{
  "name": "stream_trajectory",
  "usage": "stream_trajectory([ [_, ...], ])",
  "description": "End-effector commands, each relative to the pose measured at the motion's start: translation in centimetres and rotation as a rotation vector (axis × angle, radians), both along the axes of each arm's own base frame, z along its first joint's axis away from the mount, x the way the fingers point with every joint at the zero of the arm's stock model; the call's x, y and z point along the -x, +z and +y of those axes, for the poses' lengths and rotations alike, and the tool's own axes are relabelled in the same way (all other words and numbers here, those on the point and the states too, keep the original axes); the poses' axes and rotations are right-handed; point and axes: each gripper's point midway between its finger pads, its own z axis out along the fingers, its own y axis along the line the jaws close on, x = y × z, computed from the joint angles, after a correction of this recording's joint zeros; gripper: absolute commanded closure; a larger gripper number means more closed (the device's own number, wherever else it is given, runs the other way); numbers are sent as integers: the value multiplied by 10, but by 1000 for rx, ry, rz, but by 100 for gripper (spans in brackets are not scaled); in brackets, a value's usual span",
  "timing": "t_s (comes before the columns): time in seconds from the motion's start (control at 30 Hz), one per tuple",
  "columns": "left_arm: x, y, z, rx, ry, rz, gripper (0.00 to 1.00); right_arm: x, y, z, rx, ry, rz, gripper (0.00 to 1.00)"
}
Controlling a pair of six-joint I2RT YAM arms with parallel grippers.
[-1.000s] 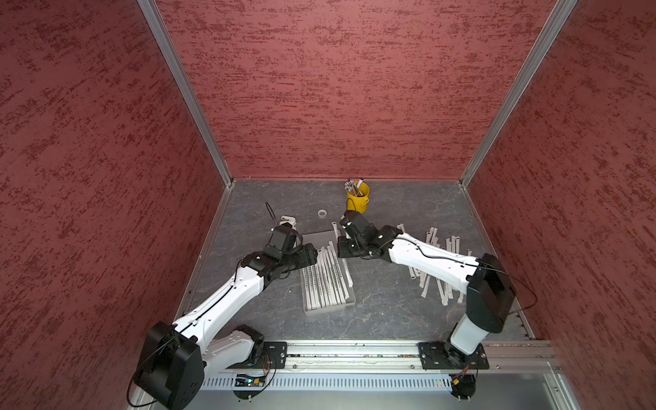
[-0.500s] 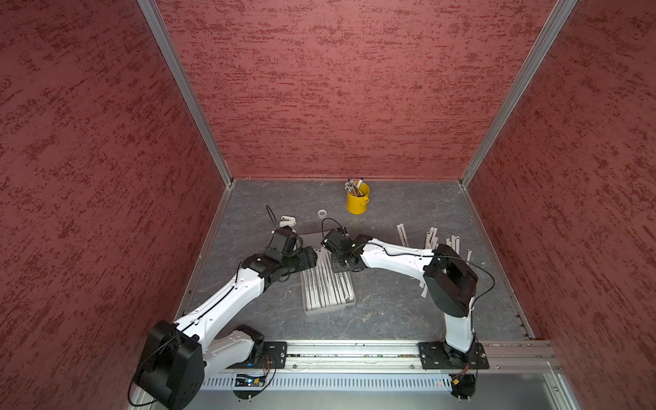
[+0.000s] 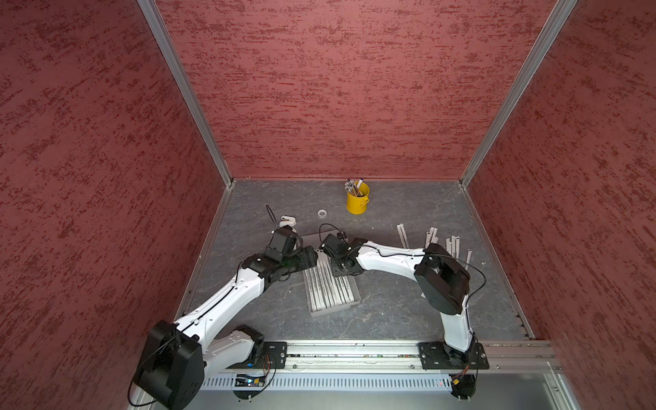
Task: Put the straws into the storage box
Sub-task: Place the straw in the storage box.
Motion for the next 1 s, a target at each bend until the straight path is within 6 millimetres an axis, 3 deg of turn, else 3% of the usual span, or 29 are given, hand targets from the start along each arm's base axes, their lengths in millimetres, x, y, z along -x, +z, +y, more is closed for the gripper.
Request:
stream_trajectory([
  [0.0,-2,6,0,12,3,-20,13,-4,-1,-3,34,-18,-17,91],
  [0.33,-4,11,-1,17,0,-30,13,-4,2,-4,52,-18,-18,87],
  [0.57,-5,18,-1,16,0,-42,13,-11,54,2,9,13,-97,79],
  [0.73,-5,22,-2,20,-1,-48,13,-18,79,2,-1,31,-139,75],
  [0.83,-5,33,-6,-8,-26,-76,13,-27,100,-24,-18,-12,-172,77],
  [0.9,-5,41,-14,-41,-62,-106,13,-35,106,-58,-12,-45,-187,77],
  [0.97,-5,48,-33,-39,-120,-124,12,-45,99,-104,11,-94,-158,77],
])
